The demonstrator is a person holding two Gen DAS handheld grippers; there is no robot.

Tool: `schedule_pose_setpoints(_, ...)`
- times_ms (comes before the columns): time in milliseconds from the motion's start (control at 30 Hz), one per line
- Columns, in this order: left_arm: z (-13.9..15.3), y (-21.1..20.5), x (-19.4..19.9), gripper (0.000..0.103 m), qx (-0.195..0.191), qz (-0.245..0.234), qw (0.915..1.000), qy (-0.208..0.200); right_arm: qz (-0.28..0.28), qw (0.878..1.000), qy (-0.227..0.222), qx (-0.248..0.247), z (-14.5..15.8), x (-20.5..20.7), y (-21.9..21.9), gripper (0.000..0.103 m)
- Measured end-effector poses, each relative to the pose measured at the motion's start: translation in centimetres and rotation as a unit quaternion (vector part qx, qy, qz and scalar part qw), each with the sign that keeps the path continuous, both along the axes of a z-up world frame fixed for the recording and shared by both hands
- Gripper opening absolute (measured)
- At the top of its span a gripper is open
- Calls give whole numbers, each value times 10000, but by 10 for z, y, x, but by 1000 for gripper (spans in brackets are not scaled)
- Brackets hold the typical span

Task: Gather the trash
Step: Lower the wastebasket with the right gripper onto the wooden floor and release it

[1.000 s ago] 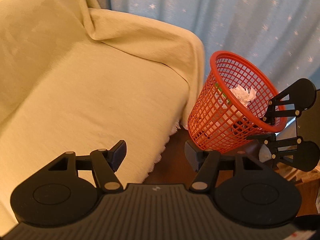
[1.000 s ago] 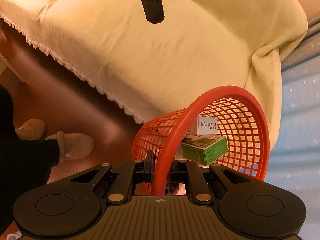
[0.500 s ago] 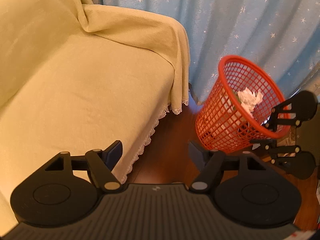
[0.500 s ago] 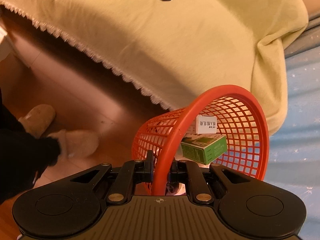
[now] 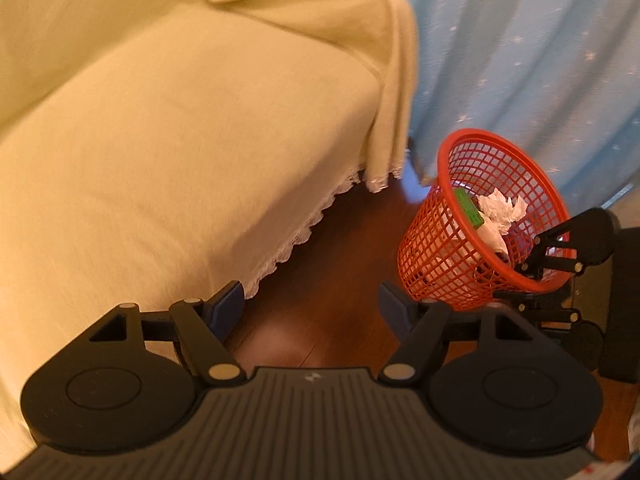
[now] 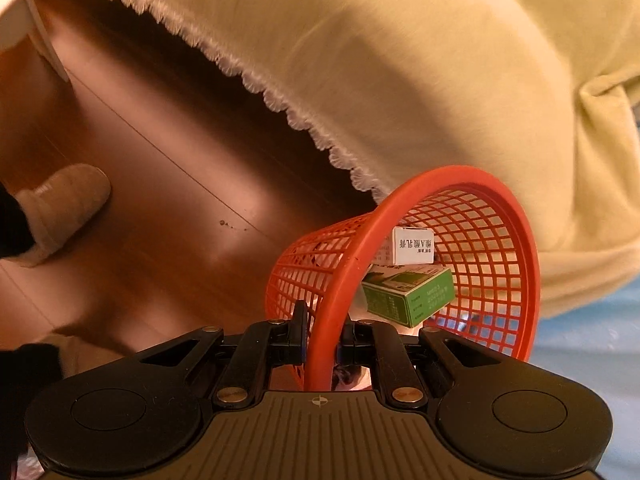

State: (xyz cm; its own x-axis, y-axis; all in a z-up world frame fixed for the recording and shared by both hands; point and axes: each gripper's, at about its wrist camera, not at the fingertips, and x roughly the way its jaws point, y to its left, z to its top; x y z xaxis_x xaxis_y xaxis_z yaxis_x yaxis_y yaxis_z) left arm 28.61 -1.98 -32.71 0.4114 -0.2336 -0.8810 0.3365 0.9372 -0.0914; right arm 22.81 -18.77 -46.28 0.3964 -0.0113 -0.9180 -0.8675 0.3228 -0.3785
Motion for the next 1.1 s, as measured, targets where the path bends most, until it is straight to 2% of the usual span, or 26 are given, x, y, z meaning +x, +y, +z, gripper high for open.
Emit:
schedule_pose_setpoints(133,-46,-16,-3,71,50,262,9996,-70,224,9997,-22,-23,-70,16,-7,8)
schedule_pose_setpoints(367,-131,-28,0,72,-113,706,9974,-121,374,9991,-95,-169,-179,49,-14,8)
schedule_pose_setpoints(533,-182,-28,6,72,-108,848,9963,-123,366,9989,-153,-252,-228,74,-15,9)
schedule_pose_setpoints(800,-222,-21,8,73,-70,912,9958,-106,428,9980,-278,-360,-269,94,-8,9)
schedule_pose_setpoints(1100,-241,-16,11,73,-109,1024,9947,-36,498,9972,-482,-277,-273,98,3,14)
